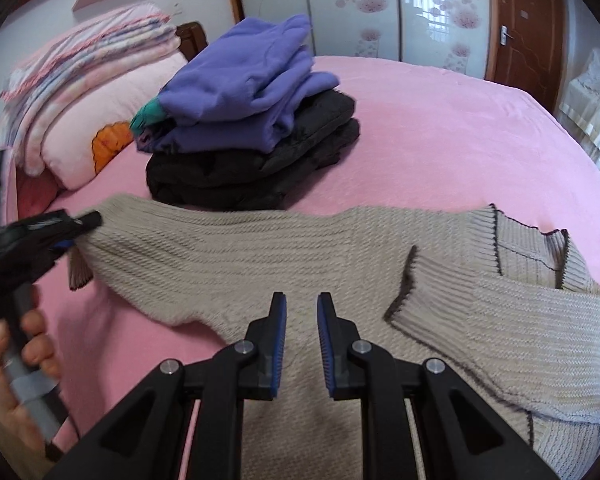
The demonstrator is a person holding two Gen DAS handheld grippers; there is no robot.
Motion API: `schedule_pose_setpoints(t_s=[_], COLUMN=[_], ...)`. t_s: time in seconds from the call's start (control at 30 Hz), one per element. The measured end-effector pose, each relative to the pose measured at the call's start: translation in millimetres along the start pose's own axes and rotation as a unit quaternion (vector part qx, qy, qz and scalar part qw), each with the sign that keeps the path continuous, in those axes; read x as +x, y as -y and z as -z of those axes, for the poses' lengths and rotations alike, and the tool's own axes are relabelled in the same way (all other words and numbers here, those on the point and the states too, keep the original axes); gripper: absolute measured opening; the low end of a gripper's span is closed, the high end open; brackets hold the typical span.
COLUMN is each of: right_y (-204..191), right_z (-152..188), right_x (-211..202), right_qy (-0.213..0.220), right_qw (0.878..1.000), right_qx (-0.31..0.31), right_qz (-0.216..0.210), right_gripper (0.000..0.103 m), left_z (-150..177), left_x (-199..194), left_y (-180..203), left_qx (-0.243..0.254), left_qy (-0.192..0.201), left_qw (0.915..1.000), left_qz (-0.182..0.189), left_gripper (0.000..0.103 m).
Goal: Fold large clothes
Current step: 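Grasp the other sleeve cuff with the left tool and lift it, then fold the held sleeve over the cardigan body and release with the left tool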
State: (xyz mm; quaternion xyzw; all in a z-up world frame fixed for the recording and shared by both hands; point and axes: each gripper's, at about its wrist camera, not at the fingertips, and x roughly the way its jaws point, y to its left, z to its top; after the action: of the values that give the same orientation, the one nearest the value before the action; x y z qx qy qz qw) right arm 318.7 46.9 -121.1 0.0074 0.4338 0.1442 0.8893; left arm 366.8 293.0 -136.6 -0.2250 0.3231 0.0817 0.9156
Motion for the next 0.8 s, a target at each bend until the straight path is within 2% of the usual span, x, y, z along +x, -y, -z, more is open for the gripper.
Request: schedule_pose_setpoints(t_s=[0.13,0.2,0.27,0.43,0.47,0.5,0.57,0.6,0.67,0.73,0.8], right_y=[31.5,54.3,76.2,138.9,152.0,164.2,185.7,194.6,213.1,227.8,233.3], right_z=[-0.7,3.2,9.8,41.0,49.4,57.6,72.5,80.0,92.9,102.4,107.2], right_x=[-17.2,-26.9,-35.5,-53.1,-55.3,-57.0,-60.1,-61.8,-65.9,-70.4,-75.2], right_qy=[0.016,0.021,0.023,0.015,0.009,0.004,-0.006,-0.010,-0.018,-0.022,-0.022], right_qw=[0.999,0.998,0.997,0.992,0.991,0.989,0.986,0.985,0.982,0.979,0.979], right_qx=[0.033,0.056,0.074,0.117,0.124,0.132,0.147,0.155,0.172,0.184,0.189], right_qz=[0.001,0.004,0.015,0.046,0.055,0.063,0.073,0.076,0.080,0.081,0.079], right_gripper=[0.015,0.015,0.015,0.016,0.016,0.016,0.016,0.016,0.016,0.016,0.016], left_z=[9.0,26.4,44.1,113.3,133.5,156.3,195.5,212.6,235.0,249.2,248.5], left_x=[-24.4,-27.0,-27.7,7.9,20.0,25.2,40.6,39.2,38.5,25.5,5.6], left_y=[92.0,138.4,167.2,237.5,250.4,255.2,269.5,267.0,265.5,258.1,245.2], left_qx=[0.092,0.132,0.157,0.217,0.236,0.251,0.275,0.282,0.287,0.278,0.255], left_qy=[0.015,0.006,-0.002,-0.083,-0.109,-0.136,-0.193,-0.205,-0.214,-0.215,-0.214], left_qw=[0.9943,0.9881,0.9829,0.9665,0.9596,0.9524,0.9353,0.9309,0.9277,0.9283,0.9314], left_qz=[0.052,0.079,0.096,0.110,0.108,0.107,0.112,0.109,0.106,0.122,0.146], left_gripper=[0.011,0.011,0.011,0.013,0.023,0.029,0.062,0.066,0.066,0.067,0.067])
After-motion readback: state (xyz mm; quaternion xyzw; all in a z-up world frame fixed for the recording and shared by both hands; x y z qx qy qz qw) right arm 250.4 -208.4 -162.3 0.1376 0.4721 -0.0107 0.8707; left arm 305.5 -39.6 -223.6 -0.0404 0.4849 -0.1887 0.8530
